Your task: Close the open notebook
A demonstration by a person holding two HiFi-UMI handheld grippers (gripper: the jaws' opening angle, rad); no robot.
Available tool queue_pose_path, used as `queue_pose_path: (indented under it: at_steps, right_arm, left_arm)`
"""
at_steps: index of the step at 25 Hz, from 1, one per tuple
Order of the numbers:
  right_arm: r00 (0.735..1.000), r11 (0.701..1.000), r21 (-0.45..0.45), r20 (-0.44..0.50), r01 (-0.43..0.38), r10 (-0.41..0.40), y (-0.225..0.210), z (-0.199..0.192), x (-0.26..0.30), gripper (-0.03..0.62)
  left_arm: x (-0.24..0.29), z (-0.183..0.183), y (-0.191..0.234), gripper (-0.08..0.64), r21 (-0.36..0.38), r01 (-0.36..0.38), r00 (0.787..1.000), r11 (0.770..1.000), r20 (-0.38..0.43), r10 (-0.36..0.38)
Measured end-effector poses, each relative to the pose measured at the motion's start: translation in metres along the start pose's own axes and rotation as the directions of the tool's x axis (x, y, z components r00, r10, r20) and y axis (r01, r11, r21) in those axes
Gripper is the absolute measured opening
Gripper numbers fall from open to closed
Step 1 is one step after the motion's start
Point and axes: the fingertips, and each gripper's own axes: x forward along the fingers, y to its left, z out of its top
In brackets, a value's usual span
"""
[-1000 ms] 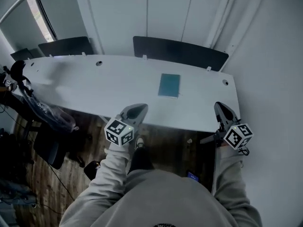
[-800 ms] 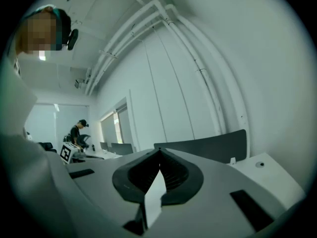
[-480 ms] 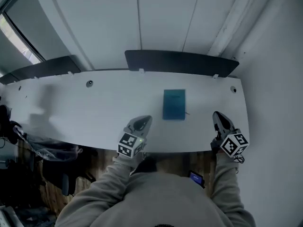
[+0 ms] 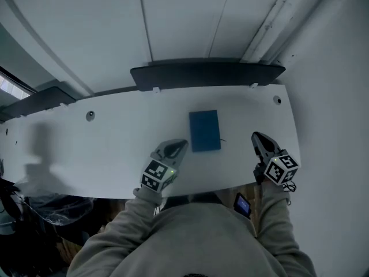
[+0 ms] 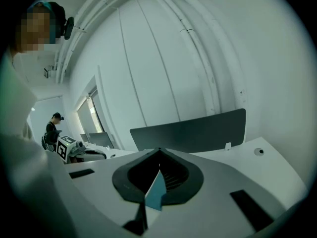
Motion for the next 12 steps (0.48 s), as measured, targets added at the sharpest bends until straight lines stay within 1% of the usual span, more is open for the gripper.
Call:
queue_pose_path:
  at_steps: [2, 3, 5, 7, 10, 12]
  right_arm:
    - [1.000, 1.000, 0.008, -0.011, -0.004, 0.004, -0.004, 0.003, 0.005, 0.020]
    - [1.000, 1.000, 0.006, -0.008, -0.016, 0.016, -0.005, 0.010, 0.012, 0.018]
    - [0.999, 0.999, 0.000, 0.005, -0.042, 0.042, -0.002, 0.022, 0.022, 0.018]
    - [0.998, 0.998, 0.004, 0.011, -0.070, 0.070, 0.000, 0.027, 0.028, 0.020]
    - [0.992, 0.992, -0.016, -0.001, -0.127, 0.127, 0.009, 0.034, 0.046, 0.020]
    - [0.987, 0.987, -0.040, -0.018, -0.158, 0.157, 0.017, 0.034, 0.060, 0.018]
  left_arm:
    - [0.006, 0.010, -0.007, 0.000, 0.037, 0.033, 0.999, 0.999, -0.034, -0.032]
    - [0.007, 0.020, -0.007, 0.000, 0.063, 0.032, 0.999, 0.998, -0.029, -0.030]
    - [0.005, 0.044, -0.008, 0.000, 0.094, 0.010, 1.000, 0.995, 0.016, -0.011]
    - [0.003, 0.060, -0.013, 0.000, 0.089, -0.004, 0.998, 0.996, 0.059, -0.002]
    - [0.001, 0.082, -0.018, 0.000, 0.094, 0.007, 0.993, 0.996, 0.115, -0.018]
    - [0.003, 0.088, -0.012, 0.000, 0.093, -0.003, 0.992, 0.996, 0.127, -0.009]
